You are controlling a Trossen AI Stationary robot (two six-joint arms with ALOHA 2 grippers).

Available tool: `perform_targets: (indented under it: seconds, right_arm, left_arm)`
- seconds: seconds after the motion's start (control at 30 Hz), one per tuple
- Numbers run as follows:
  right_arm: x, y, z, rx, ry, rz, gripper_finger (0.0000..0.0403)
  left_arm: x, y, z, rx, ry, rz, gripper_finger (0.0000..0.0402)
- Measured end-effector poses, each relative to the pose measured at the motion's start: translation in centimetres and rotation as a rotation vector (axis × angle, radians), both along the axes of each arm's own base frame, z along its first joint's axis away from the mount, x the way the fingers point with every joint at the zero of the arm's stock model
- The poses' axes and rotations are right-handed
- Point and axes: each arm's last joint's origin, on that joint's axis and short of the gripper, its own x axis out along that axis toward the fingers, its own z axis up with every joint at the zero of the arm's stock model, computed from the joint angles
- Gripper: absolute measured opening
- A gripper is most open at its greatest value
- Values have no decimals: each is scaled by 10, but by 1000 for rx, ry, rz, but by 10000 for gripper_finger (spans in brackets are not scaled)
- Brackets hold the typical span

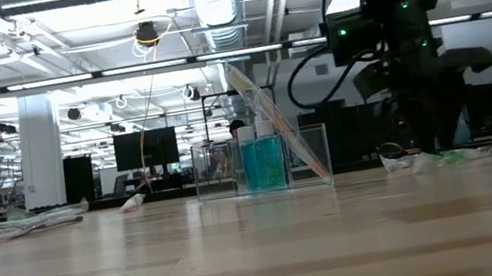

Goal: Pick & Place toothbrushing station
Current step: Put the right green toothbrush into the transparent organizer

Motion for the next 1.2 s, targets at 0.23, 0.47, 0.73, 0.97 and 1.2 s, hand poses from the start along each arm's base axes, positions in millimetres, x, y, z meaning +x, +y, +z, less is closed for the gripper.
perform_targets:
  seconds: [0.23,0.47,0.73,0.97,1.2]
  right_arm:
    - [7,-17,18,-22,-65,-26,156]
    - [2,-21,19,94,-45,-10,158]
    - [-1,-18,8,104,-47,23,162]
    - [-3,-14,-23,156,25,1,162]
    - [13,-13,-35,164,15,-31,121]
  left_arm:
    - [-1,7,1,2,0,36,182]
    - [-1,12,2,14,-10,26,182]
    - [1,15,1,21,3,36,182]
    - [2,18,-1,22,15,50,182]
    - [4,22,-4,-8,5,33,182]
